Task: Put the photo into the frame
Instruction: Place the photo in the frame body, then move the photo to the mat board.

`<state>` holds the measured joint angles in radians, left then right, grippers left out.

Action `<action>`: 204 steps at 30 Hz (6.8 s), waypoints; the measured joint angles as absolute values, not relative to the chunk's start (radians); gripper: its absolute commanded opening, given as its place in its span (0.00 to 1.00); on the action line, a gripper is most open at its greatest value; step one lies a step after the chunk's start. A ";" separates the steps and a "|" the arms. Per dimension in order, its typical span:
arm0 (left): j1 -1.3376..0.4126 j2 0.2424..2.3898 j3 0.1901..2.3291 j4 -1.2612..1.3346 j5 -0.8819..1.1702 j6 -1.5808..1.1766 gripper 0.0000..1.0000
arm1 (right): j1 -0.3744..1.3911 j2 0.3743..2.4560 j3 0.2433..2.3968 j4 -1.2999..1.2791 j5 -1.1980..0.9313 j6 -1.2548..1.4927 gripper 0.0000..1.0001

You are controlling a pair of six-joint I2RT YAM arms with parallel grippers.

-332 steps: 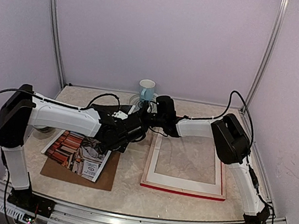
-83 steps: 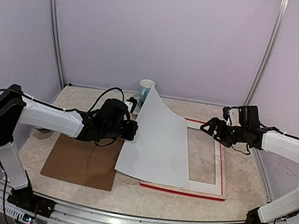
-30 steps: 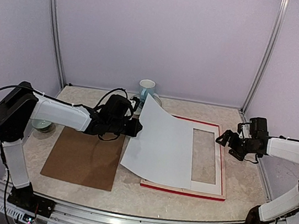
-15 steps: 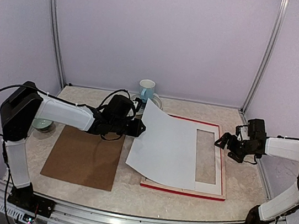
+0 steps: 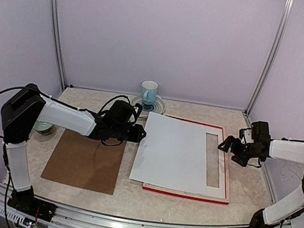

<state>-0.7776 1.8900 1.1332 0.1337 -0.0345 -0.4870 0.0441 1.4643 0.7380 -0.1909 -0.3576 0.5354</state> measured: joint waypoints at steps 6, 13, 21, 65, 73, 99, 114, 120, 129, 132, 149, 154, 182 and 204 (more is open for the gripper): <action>-0.778 1.902 1.111 0.131 -0.079 -0.525 0.26 | 0.044 1.464 0.738 -0.193 -0.358 0.535 0.99; -0.775 1.906 1.092 0.126 -0.095 -0.559 0.36 | 0.044 1.464 0.740 -0.200 -0.357 0.531 0.99; -0.764 1.907 1.057 0.176 -0.036 -0.611 0.51 | 0.044 1.462 0.741 -0.215 -0.356 0.523 0.99; -0.832 2.004 1.155 0.194 0.034 -0.638 0.56 | 0.044 1.462 0.741 -0.217 -0.356 0.521 0.99; -0.835 2.017 1.175 0.193 0.046 -0.636 0.56 | 0.044 1.462 0.741 -0.217 -0.356 0.521 0.99; -0.857 2.080 1.293 0.180 0.072 -0.624 0.56 | 0.044 1.468 0.741 -0.220 -0.358 0.521 0.99; -0.860 2.097 1.301 0.180 0.074 -0.624 0.55 | 0.044 1.471 0.741 -0.220 -0.357 0.521 0.99; -0.856 2.087 1.240 0.241 0.079 -0.633 0.53 | 0.044 1.471 0.741 -0.220 -0.357 0.521 0.99; -0.844 2.047 1.148 0.361 0.123 -0.664 0.48 | 0.044 1.471 0.741 -0.221 -0.356 0.521 0.99; -0.836 2.025 1.124 0.408 0.145 -0.683 0.47 | 0.044 1.471 0.741 -0.223 -0.356 0.521 0.99; -0.812 2.017 1.098 0.531 0.229 -0.760 0.48 | 0.044 1.471 0.741 -0.233 -0.354 0.521 0.99; -0.814 2.015 1.095 0.453 0.159 -0.746 0.52 | 0.044 1.471 0.741 -0.235 -0.354 0.521 0.99; -0.828 2.076 1.135 0.340 0.124 -0.733 0.52 | 0.044 1.471 0.741 -0.235 -0.356 0.521 0.99; -0.839 2.082 1.142 0.374 0.176 -0.732 0.52 | 0.044 1.477 0.741 -0.235 -0.360 0.521 0.99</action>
<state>-0.8391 2.0823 1.1416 0.3740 0.1761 -0.7322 0.0441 1.4769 0.7406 -0.2348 -0.3603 0.5205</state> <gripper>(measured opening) 0.518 0.992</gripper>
